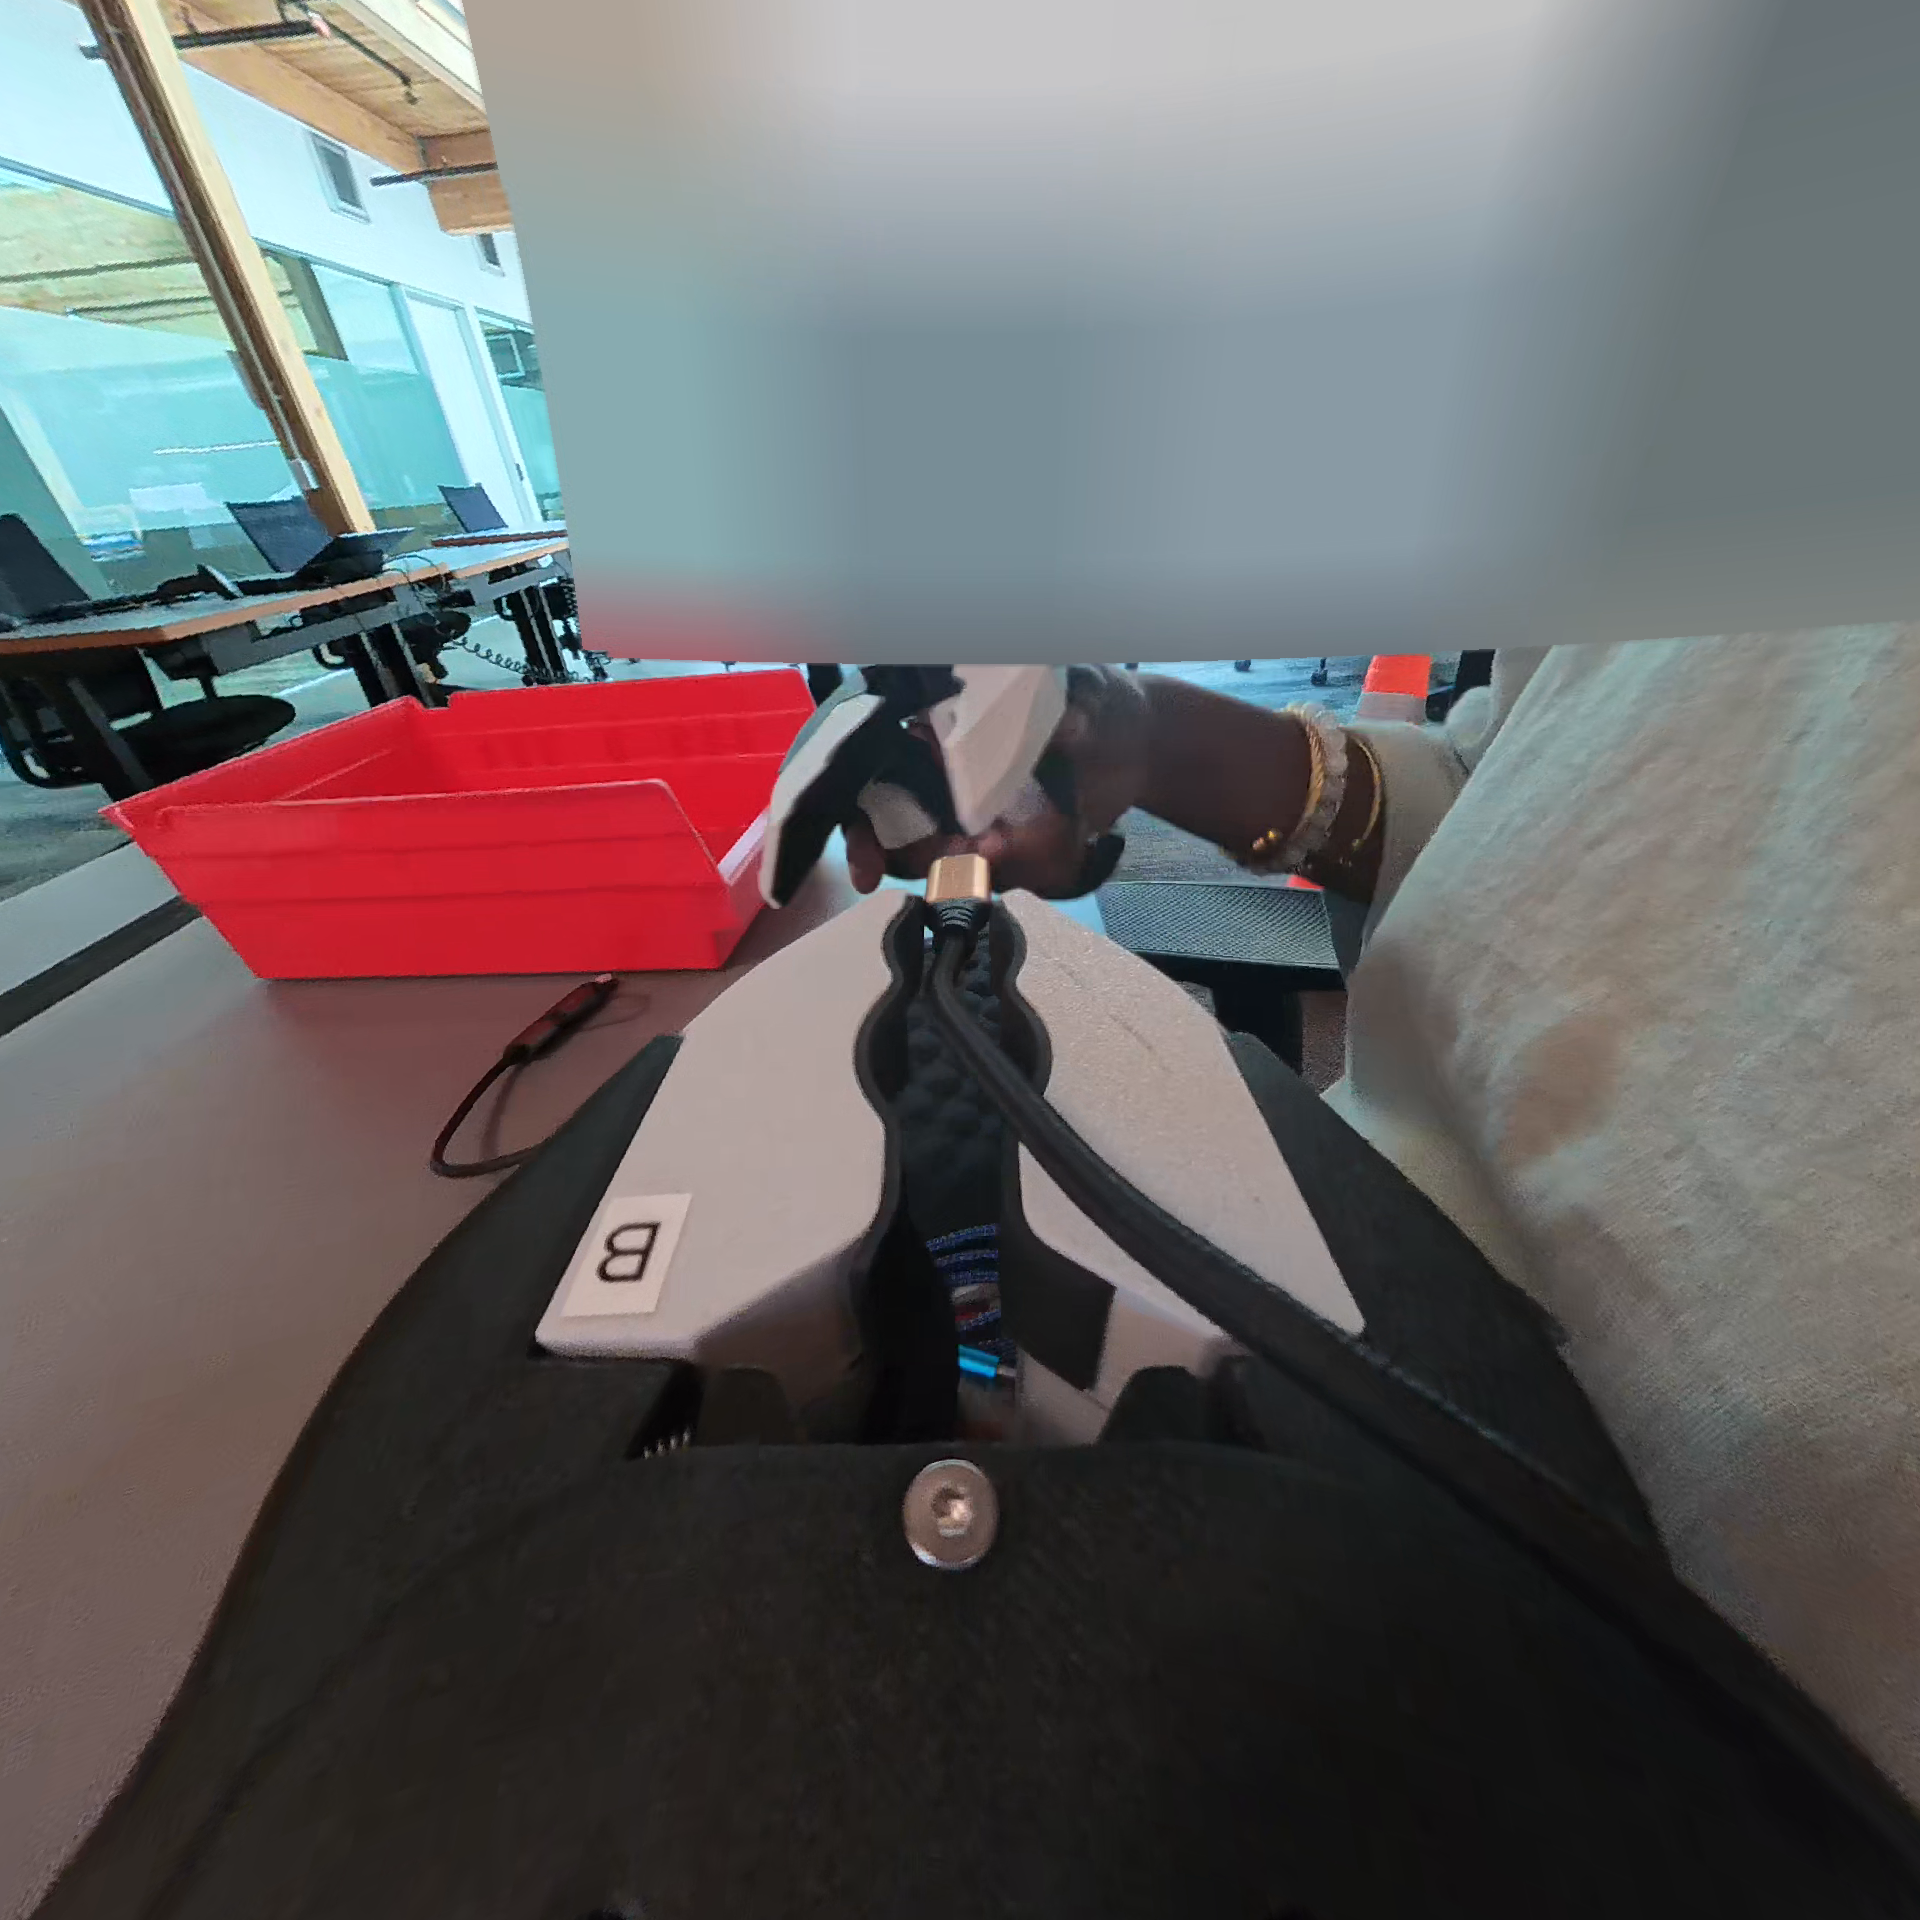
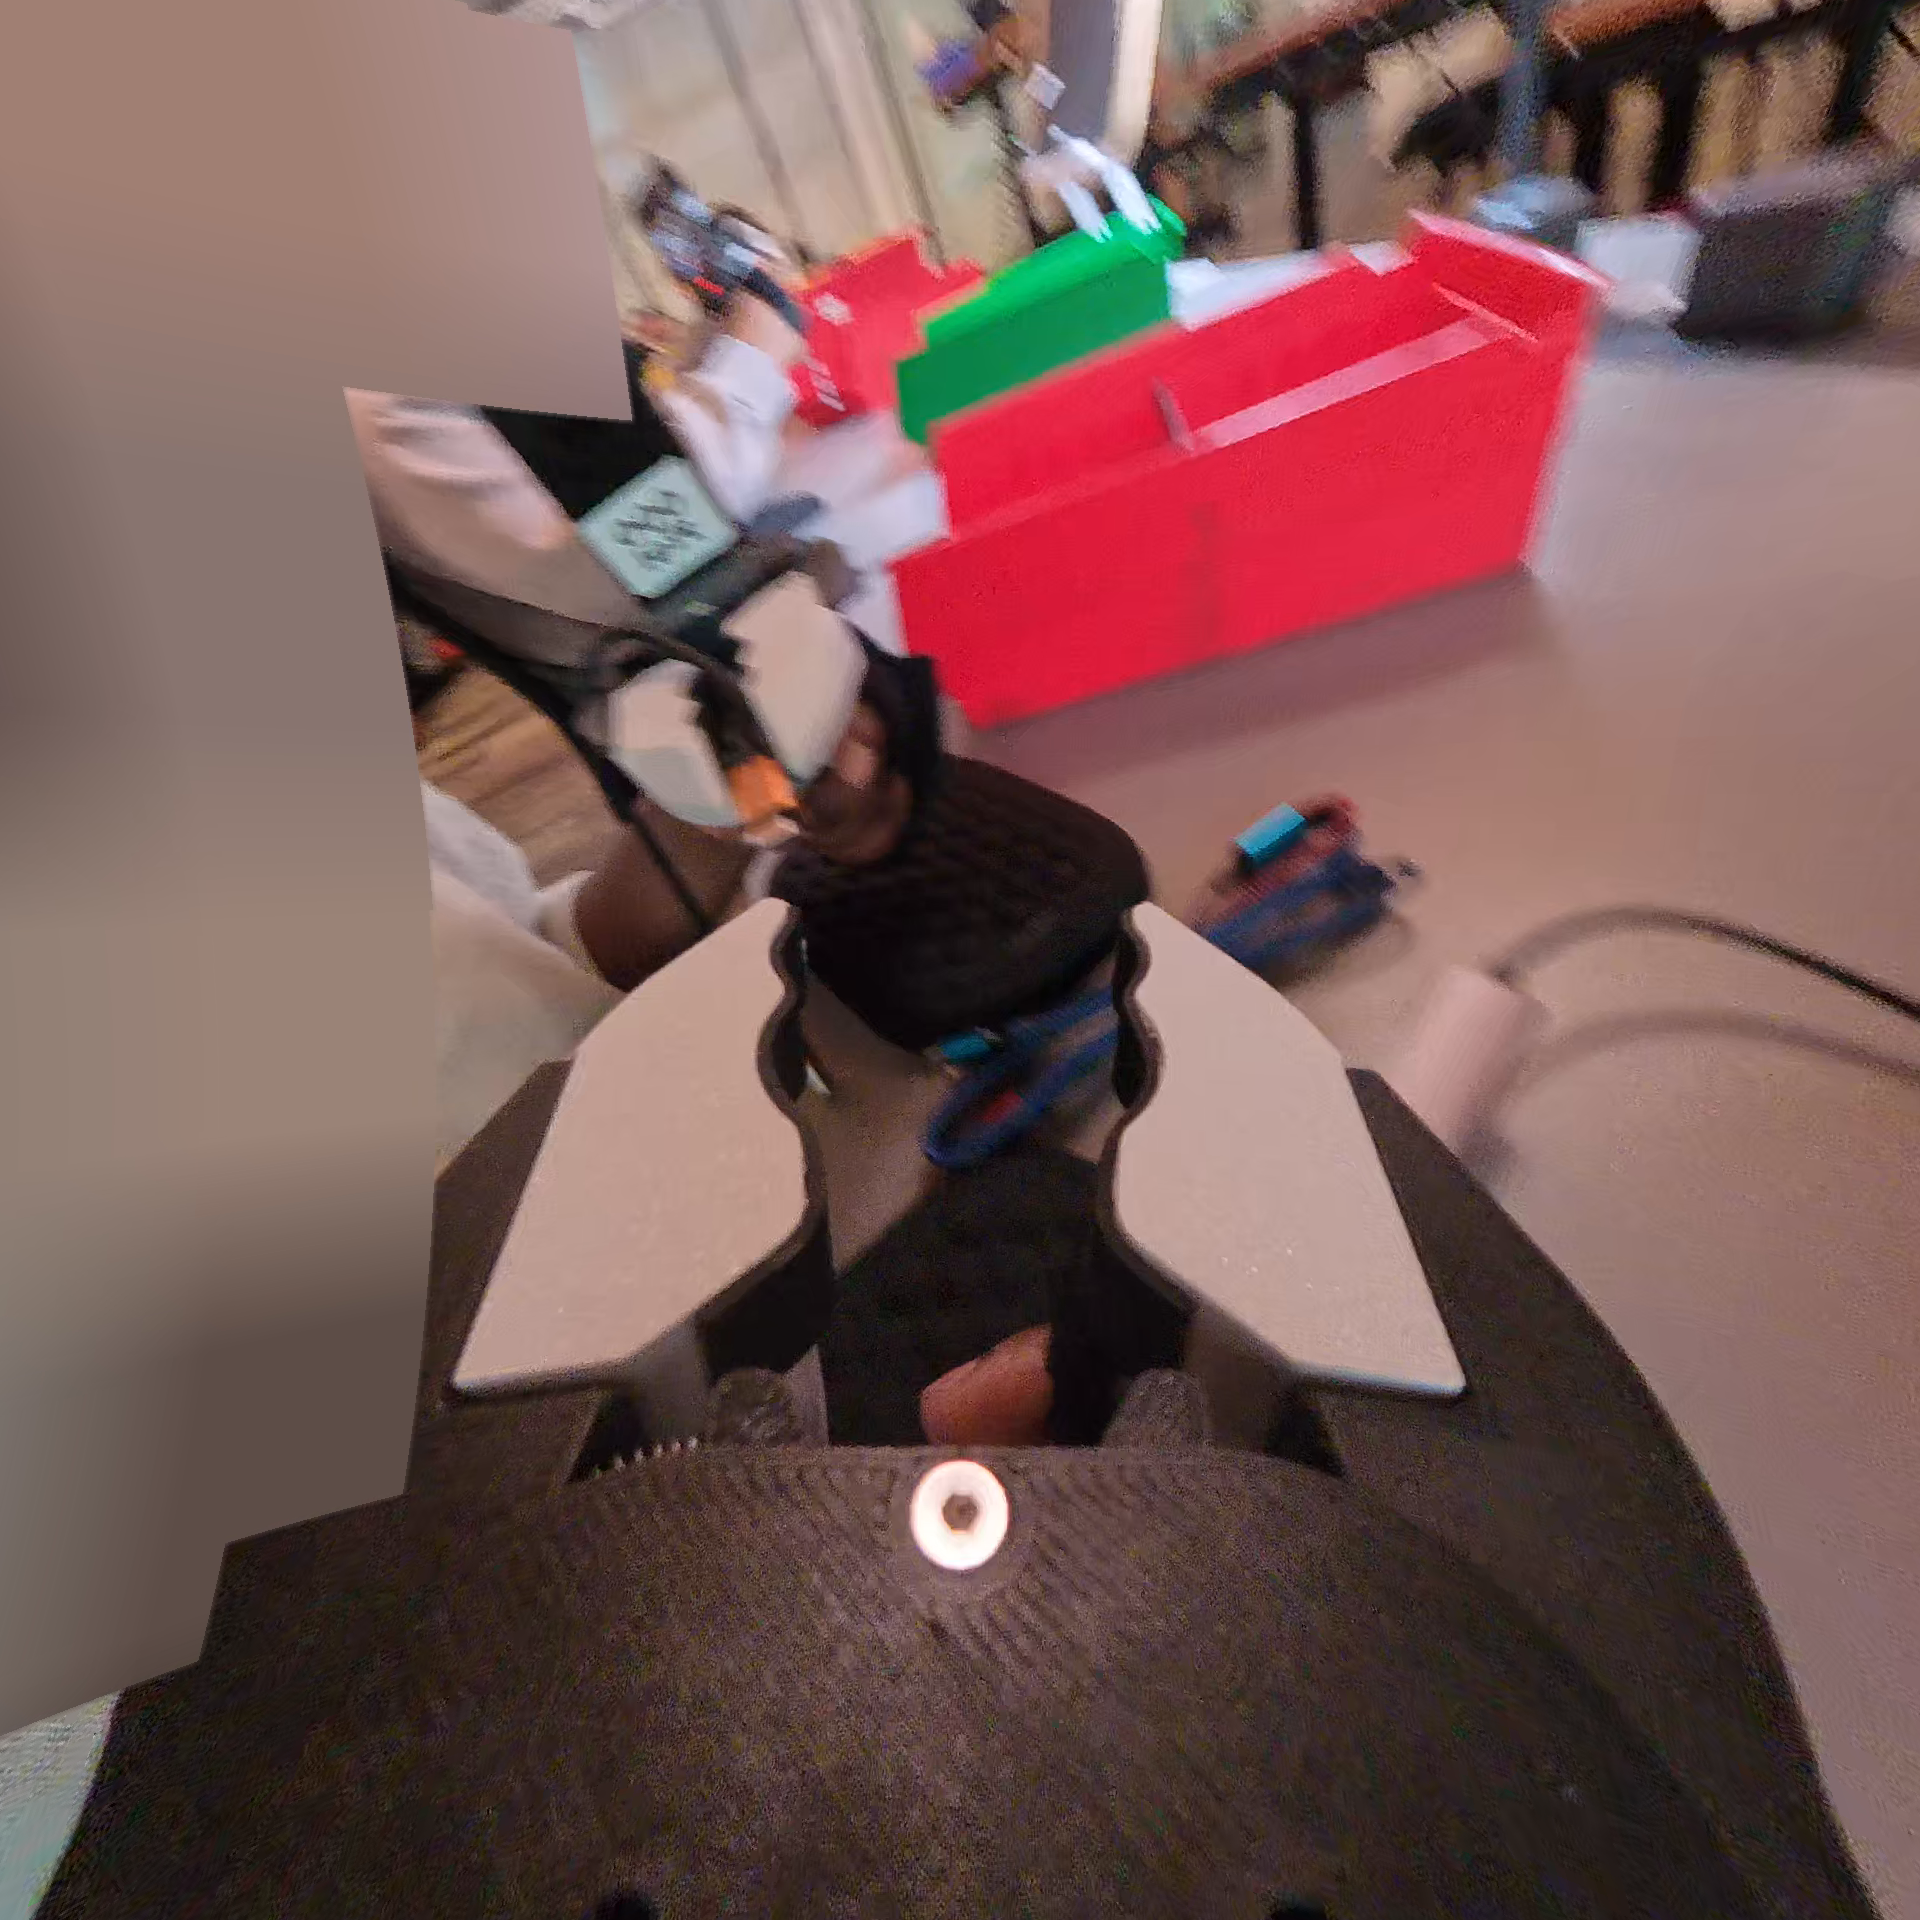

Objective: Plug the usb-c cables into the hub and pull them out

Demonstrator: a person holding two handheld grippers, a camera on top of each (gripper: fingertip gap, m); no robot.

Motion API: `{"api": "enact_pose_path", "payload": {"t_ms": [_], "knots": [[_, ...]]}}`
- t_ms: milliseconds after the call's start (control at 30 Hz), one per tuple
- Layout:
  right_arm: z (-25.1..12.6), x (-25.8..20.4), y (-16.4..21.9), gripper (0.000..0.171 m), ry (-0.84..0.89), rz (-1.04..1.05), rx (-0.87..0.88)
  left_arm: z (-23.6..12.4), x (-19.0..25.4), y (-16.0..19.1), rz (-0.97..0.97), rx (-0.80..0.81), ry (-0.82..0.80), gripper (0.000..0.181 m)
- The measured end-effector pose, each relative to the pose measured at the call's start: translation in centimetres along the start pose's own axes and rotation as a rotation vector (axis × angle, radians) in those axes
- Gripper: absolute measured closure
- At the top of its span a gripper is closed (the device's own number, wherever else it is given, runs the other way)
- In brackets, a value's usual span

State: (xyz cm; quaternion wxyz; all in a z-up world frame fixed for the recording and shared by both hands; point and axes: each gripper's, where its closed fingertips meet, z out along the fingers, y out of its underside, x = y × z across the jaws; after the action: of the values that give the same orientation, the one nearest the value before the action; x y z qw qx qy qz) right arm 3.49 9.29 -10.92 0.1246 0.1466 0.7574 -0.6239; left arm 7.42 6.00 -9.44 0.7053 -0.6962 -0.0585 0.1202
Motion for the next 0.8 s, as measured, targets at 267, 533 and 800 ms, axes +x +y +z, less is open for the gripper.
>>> {"api": "enact_pose_path", "payload": {"t_ms": [267,533,800], "knots": [[-1.0,8.7,6.6,0.109,0.242,0.328,-0.355,0.0,0.5,0.3,0.016,0.003,0.036,0.169],[0.5,7.6,6.7,0.156,0.023,0.454,-0.351,-0.1,0.5,0.4,0.010,0.028,0.043,0.168],[0.6,5.1,-2.9,0.164,-0.153,0.658,0.466,-0.5,-3.3,-1.1,-0.012,0.120,-0.262,0.169]]}}
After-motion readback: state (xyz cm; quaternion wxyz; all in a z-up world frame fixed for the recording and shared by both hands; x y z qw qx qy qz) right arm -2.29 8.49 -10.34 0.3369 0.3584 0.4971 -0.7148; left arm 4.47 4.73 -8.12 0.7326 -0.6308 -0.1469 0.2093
